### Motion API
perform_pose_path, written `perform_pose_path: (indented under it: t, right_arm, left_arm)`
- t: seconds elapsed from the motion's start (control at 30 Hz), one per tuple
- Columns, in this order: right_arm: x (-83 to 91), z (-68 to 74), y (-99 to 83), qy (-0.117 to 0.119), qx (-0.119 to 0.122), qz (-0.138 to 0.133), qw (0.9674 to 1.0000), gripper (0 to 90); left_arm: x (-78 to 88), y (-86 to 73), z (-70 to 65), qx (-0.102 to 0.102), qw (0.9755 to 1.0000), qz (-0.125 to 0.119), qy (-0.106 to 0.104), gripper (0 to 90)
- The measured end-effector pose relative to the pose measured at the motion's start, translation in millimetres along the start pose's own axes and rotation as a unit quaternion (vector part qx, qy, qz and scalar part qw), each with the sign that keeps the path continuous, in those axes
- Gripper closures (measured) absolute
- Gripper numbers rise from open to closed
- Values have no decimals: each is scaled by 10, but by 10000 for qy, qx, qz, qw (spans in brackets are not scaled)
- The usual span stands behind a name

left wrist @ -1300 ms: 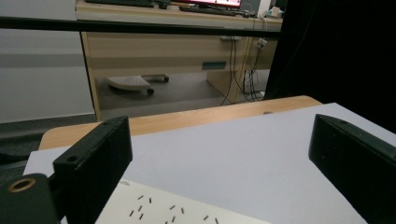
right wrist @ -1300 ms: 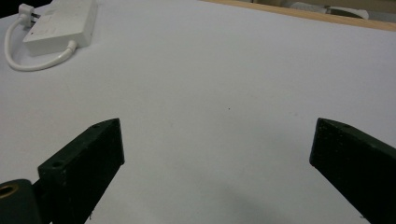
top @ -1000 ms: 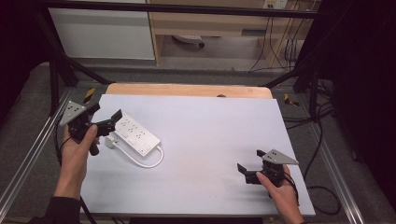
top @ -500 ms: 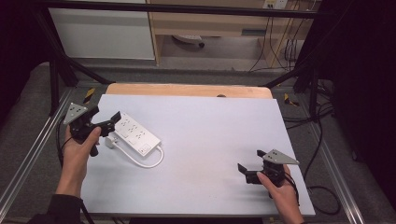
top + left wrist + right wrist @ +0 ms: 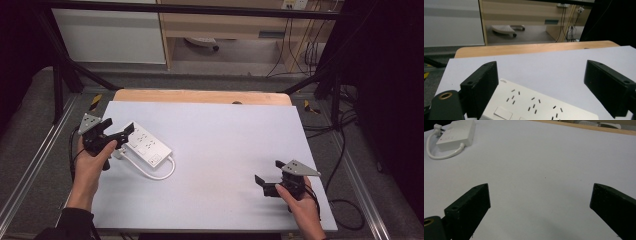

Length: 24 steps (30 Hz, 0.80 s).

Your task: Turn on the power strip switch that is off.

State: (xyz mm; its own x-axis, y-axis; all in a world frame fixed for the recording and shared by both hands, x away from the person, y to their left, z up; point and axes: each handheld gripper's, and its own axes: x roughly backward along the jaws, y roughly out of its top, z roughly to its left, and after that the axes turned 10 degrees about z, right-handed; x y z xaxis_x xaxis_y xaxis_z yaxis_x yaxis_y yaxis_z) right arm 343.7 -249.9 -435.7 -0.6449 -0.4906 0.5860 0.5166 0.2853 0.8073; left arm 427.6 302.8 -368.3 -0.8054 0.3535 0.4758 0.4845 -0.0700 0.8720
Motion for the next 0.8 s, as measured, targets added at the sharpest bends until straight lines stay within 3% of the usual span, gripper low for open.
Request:
perform_pose_path:
  t: [0.2,0.57,0.8]
  right_arm:
    - [-3,1,-1,3,-13,8,10000,31]
    - [-3,-1,-3,15,-23,22,10000,30]
    - [-3,-1,-3,26,-15,15,10000,30]
  left_arm:
    - [-45,-51,29,99,9999,80,51,130]
    - [-160,-150,62,44,9990,385,238,183]
    - [-186,-163,63,-13,9987,429,282,207]
